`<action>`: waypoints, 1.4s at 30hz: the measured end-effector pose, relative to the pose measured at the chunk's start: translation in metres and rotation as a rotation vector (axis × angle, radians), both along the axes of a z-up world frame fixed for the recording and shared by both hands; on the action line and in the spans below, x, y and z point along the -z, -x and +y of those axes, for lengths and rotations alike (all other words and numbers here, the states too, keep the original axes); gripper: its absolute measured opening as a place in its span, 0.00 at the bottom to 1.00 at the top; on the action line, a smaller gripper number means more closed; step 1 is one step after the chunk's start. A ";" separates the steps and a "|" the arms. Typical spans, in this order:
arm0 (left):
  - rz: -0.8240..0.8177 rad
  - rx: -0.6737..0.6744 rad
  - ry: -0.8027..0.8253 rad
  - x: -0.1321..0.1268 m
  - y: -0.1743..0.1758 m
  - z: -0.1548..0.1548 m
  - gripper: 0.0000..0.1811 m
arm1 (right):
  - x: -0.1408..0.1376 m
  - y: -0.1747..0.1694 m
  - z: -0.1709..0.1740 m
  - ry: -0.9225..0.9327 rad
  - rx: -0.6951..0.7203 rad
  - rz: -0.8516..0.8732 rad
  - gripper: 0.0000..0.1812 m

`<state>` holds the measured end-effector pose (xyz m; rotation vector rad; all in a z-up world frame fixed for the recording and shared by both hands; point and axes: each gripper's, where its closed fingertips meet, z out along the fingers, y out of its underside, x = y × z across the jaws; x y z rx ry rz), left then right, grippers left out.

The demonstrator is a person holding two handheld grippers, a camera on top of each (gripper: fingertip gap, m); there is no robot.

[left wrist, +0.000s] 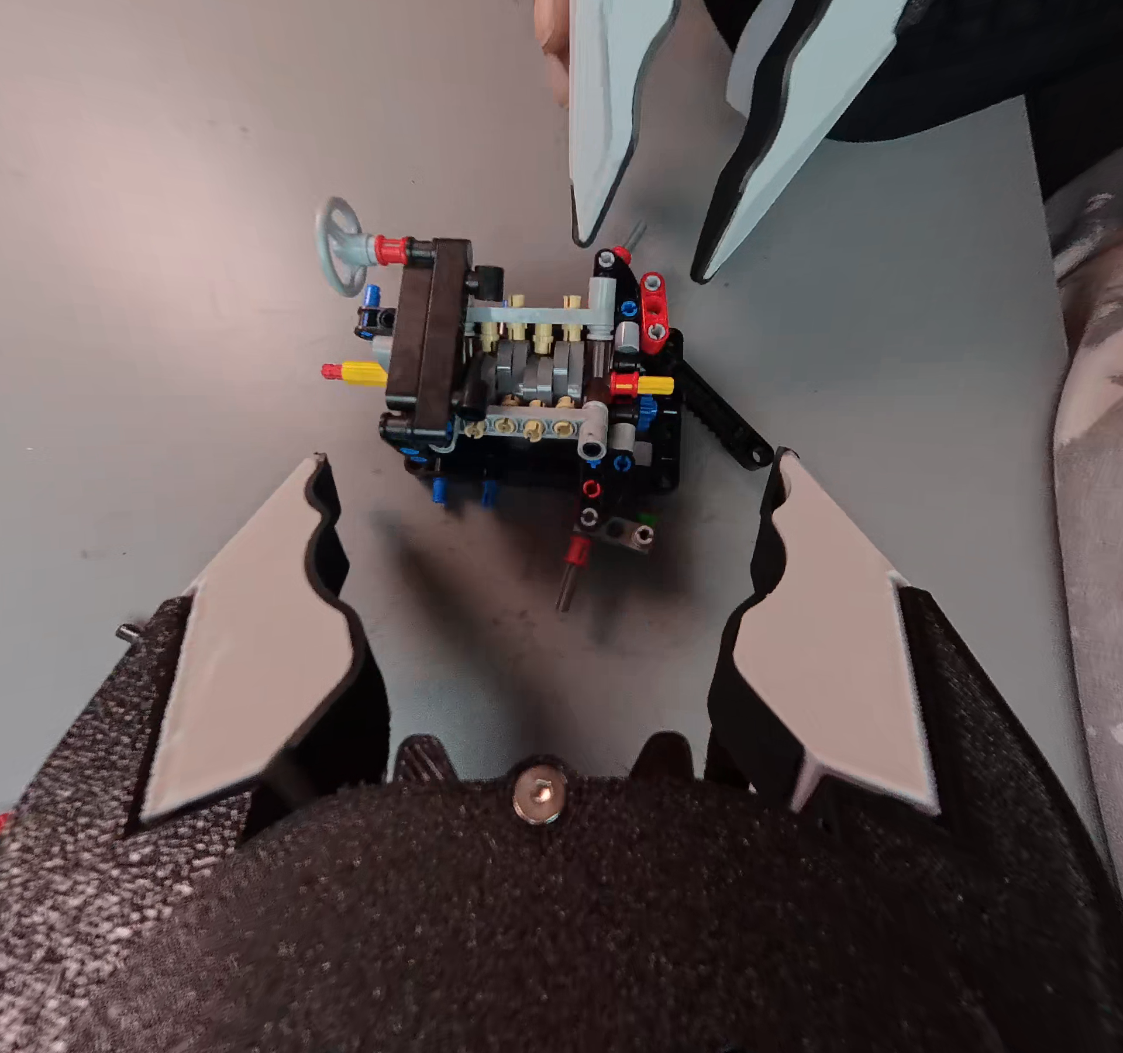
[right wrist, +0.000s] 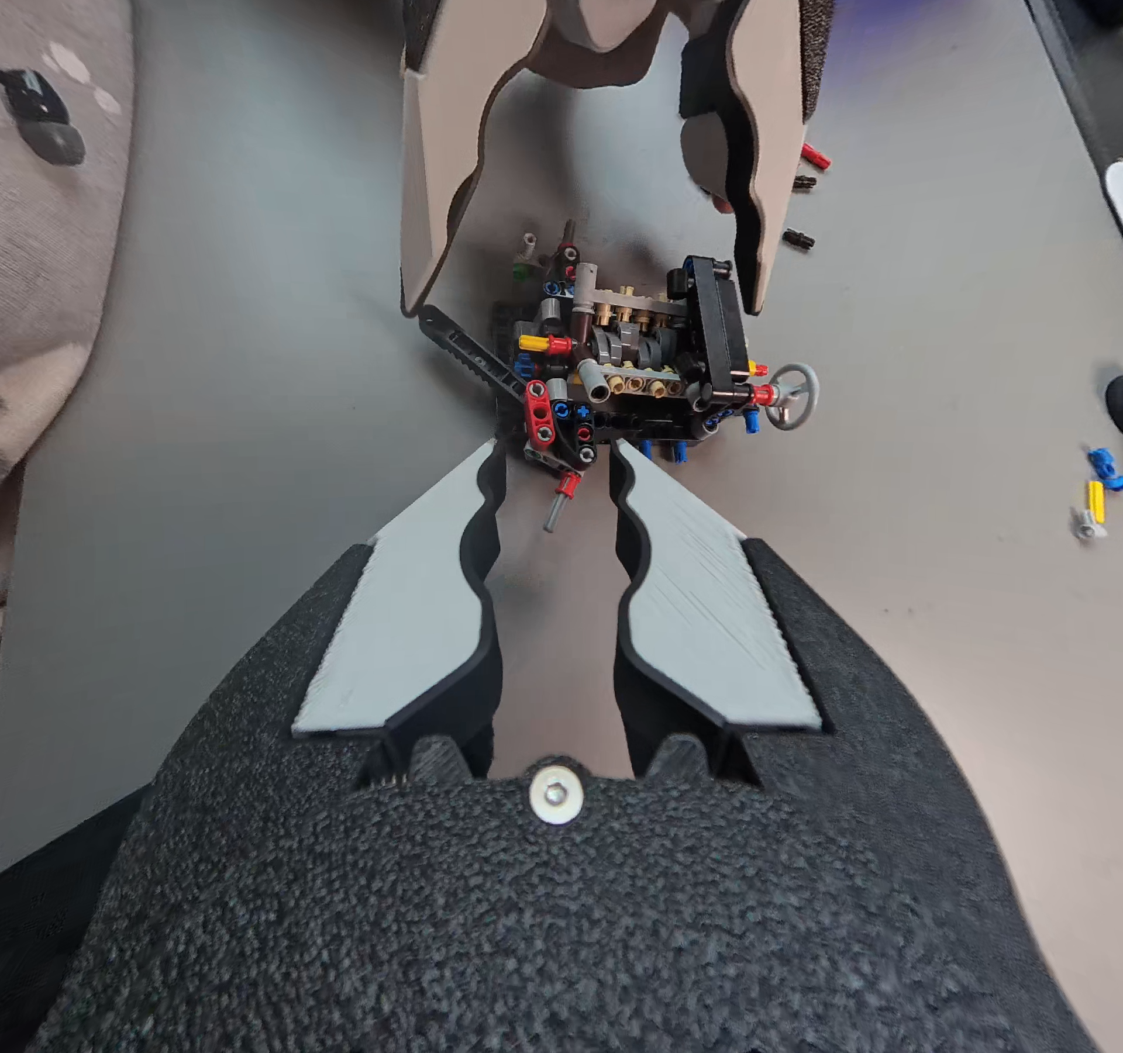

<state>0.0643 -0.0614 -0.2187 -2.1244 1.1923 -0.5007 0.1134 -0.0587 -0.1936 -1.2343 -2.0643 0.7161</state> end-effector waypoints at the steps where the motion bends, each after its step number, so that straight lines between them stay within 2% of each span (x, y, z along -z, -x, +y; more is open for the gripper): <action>1: 0.013 -0.018 -0.015 0.000 -0.002 0.002 0.77 | -0.002 -0.002 0.000 0.013 0.018 0.012 0.18; 4: 0.029 -0.031 -0.020 0.004 -0.009 0.004 0.80 | 0.001 -0.003 0.004 -0.004 0.078 0.012 0.18; 7: 0.031 -0.020 0.005 0.006 -0.010 0.000 0.69 | 0.007 -0.001 0.005 -0.028 0.103 -0.001 0.19; 12: 0.031 -0.034 0.024 0.001 -0.003 -0.004 0.58 | 0.010 0.001 0.009 -0.069 0.121 -0.006 0.14; 13: 0.038 -0.034 0.022 0.000 -0.002 -0.005 0.49 | 0.010 0.002 0.009 -0.068 0.119 -0.010 0.14; 14: 0.041 -0.031 0.027 0.000 -0.001 -0.007 0.48 | 0.010 0.002 0.009 -0.070 0.116 -0.013 0.14; 20: 0.026 -0.049 0.052 0.001 0.000 -0.009 0.48 | 0.002 0.001 0.000 -0.112 0.050 0.007 0.11; 24: 0.029 -0.045 0.048 0.001 0.002 -0.009 0.53 | -0.004 0.002 -0.011 -0.180 -0.052 -0.010 0.11; 30: 0.065 0.017 0.026 -0.002 0.006 -0.015 0.62 | 0.004 0.008 -0.019 -0.296 -0.254 -0.119 0.10; 33: 0.091 0.036 -0.007 -0.005 0.011 -0.016 0.65 | 0.005 0.010 -0.026 -0.295 -0.324 -0.153 0.06; 37: 0.036 0.024 -0.022 -0.009 0.005 -0.012 0.64 | 0.005 0.016 -0.036 -0.218 -0.337 -0.178 0.03; 42: 0.046 0.035 0.012 0.005 0.002 -0.009 0.63 | 0.003 0.019 -0.043 -0.189 -0.387 -0.199 0.03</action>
